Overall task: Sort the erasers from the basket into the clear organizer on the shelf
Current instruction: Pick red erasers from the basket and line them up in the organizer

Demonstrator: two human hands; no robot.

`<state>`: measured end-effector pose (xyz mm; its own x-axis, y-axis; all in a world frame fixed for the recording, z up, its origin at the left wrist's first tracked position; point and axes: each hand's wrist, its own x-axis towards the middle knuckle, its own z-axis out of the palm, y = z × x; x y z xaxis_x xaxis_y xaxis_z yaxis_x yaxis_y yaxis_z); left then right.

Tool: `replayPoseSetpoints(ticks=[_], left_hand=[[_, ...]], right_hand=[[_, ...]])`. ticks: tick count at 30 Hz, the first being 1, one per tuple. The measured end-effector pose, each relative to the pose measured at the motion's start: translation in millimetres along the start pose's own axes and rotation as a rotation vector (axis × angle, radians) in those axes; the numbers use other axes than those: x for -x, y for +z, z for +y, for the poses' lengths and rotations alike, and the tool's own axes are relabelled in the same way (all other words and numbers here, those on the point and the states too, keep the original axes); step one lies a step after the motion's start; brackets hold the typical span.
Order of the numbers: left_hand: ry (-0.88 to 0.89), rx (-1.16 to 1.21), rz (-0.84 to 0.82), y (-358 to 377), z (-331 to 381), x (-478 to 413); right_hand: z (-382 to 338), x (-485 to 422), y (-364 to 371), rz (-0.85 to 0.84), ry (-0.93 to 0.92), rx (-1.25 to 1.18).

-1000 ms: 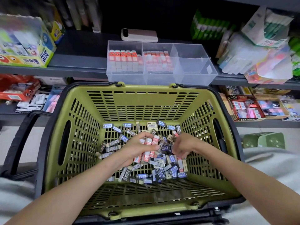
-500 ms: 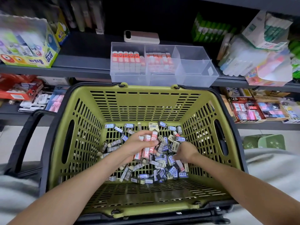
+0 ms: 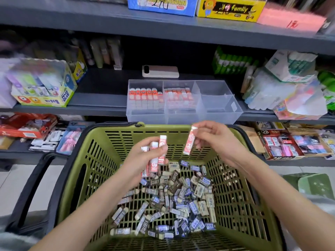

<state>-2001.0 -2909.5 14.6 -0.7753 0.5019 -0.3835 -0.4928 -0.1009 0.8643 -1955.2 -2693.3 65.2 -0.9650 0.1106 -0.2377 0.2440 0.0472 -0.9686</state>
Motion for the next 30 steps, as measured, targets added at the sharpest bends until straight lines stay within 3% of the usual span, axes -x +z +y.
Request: replayPoseSetpoints(ticks=[8, 15, 21, 27, 30], left_hand=[[0.189, -0.024, 0.031, 16.9, 71.6, -16.8], [0.327, -0.034, 0.133, 7.1, 111.4, -42.5], [0.331, -0.047, 0.127, 2.8, 116.4, -57.8], [0.296, -0.065, 0.145, 8.7, 108.8, -71.4], [0.279, -0.063, 0.15, 8.7, 106.3, -75.8]], right_hand=[[-48.9, -91.2, -7.1, 0.433, -0.281, 0.071], [-59.5, -164.1, -20.3, 0.617, -0.329, 0.42], [-65.1, -162.8, -49.5, 0.601, -0.345, 0.897], [-58.1, -172.3, -34.9, 0.433, -0.446, 1.293], [-56.2, -178.2, -34.0, 0.366, -0.361, 1.382]])
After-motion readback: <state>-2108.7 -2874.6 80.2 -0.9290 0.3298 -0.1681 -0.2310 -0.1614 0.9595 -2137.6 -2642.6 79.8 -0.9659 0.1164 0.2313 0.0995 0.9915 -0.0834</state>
